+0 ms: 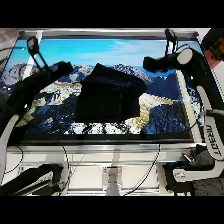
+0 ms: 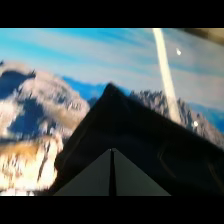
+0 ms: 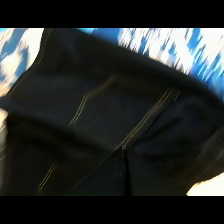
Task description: Fold the clothes and pants, and hang the long-sleeved shirts on hangers.
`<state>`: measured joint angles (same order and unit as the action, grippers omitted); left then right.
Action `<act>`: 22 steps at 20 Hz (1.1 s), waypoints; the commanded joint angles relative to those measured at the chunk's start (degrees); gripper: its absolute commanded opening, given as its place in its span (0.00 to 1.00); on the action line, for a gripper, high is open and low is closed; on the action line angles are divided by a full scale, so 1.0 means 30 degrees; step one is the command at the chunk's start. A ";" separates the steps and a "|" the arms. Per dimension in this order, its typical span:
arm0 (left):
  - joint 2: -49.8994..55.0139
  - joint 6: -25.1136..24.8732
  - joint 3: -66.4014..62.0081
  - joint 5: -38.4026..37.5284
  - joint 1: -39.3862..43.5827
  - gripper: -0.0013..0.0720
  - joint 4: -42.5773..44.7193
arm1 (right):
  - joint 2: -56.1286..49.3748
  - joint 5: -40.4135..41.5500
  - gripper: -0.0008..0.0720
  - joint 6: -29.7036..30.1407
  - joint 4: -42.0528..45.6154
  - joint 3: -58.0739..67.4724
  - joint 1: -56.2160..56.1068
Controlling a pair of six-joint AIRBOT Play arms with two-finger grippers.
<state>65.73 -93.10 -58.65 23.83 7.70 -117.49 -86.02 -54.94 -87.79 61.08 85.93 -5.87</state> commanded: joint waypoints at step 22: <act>-0.9187 1.1052 1.3646 0.6251 -0.0321 0.77 -0.3206 | 0.7111 0.5391 0.97 -0.0590 -0.7781 -1.6597 -0.3053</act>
<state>35.20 -61.10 -17.93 42.54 6.74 -124.62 -64.60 -40.07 -88.95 37.63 36.34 -14.68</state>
